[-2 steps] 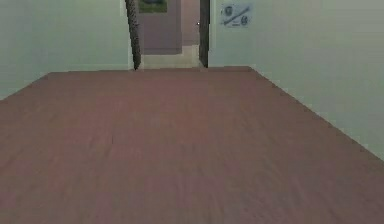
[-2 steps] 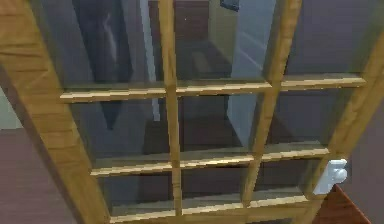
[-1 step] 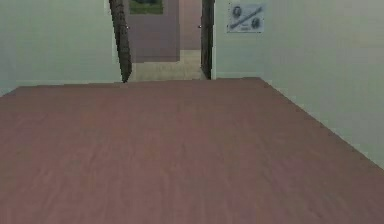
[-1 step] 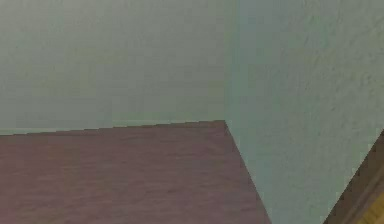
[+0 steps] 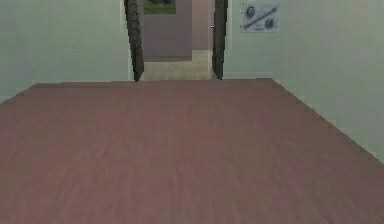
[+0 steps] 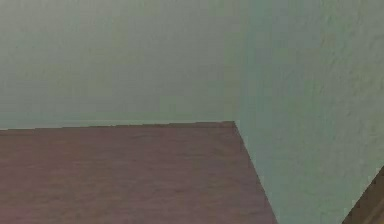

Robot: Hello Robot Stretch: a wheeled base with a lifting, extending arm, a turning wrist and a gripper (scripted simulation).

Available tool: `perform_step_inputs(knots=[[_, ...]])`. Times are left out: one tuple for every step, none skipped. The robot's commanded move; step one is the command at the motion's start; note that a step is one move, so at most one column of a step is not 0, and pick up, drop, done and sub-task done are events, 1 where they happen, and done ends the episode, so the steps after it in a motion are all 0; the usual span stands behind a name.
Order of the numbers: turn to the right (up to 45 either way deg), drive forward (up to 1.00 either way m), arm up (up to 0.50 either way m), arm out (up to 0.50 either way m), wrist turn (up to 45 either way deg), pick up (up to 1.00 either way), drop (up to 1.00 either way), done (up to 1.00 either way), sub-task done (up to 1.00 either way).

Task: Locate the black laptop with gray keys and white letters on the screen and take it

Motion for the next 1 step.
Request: perform_step_inputs(knots=[[0.0, 1.00, 0.00, 0.00, 0.0, 0.00, 0.00, 0.00, 0.00]])
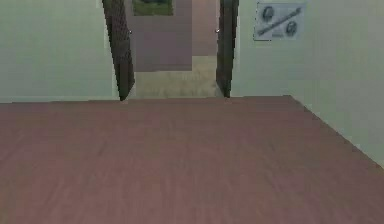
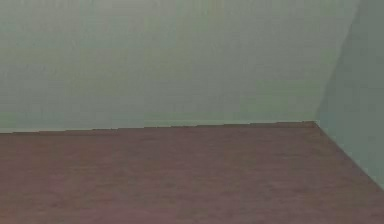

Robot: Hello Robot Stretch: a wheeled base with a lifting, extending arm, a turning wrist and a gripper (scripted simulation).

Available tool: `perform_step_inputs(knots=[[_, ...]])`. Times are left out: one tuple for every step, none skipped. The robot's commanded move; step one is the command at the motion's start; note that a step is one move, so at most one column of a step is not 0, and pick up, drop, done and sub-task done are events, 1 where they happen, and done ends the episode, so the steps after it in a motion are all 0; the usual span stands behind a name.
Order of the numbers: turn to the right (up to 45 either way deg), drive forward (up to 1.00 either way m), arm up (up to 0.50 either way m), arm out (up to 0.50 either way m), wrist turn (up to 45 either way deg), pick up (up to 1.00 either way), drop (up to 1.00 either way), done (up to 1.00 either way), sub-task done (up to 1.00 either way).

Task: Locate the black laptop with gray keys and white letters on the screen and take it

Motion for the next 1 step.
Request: perform_step_inputs(knots=[[0.0, 1.00, 0.00, 0.00, 0.0, 0.00, 0.00, 0.00, 0.00]])
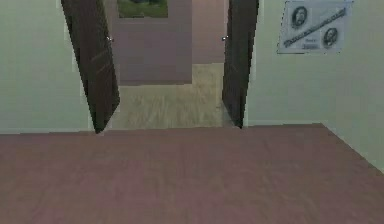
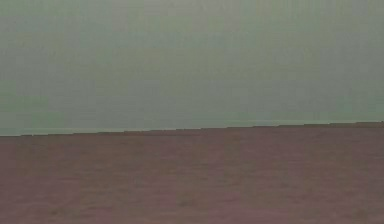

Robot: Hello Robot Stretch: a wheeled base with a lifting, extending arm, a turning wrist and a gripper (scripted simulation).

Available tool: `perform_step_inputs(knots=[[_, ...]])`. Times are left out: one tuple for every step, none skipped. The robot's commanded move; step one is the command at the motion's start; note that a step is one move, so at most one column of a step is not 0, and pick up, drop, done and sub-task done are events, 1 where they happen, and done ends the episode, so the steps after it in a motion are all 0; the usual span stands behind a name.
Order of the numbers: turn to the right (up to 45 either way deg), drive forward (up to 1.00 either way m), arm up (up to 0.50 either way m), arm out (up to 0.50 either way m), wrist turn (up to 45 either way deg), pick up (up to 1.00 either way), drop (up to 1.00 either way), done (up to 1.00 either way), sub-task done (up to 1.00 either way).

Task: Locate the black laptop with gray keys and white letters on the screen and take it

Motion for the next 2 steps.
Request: perform_step_inputs(knots=[[0.0, 1.00, 0.00, 0.00, 0.0, 0.00, 0.00, 0.00, 0.00], [0.0, 1.00, 0.00, 0.00, 0.0, 0.00, 0.00, 0.00, 0.00]])
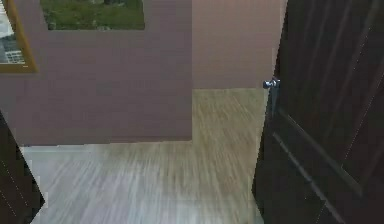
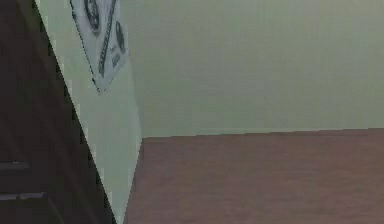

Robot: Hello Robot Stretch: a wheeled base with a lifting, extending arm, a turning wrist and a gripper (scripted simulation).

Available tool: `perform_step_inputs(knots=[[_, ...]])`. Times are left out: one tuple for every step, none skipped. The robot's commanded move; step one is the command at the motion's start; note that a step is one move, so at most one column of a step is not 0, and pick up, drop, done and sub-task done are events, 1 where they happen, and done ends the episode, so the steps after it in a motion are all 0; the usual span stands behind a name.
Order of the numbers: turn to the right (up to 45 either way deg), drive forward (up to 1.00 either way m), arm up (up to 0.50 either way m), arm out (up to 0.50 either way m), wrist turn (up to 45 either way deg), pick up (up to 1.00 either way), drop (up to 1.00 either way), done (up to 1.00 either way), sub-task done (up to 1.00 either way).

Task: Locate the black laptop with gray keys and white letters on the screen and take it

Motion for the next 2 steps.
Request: perform_step_inputs(knots=[[0.0, 1.00, 0.00, 0.00, 0.0, 0.00, 0.00, 0.00, 0.00], [0.0, 0.35, 0.00, 0.00, 0.0, 0.00, 0.00, 0.00, 0.00]])
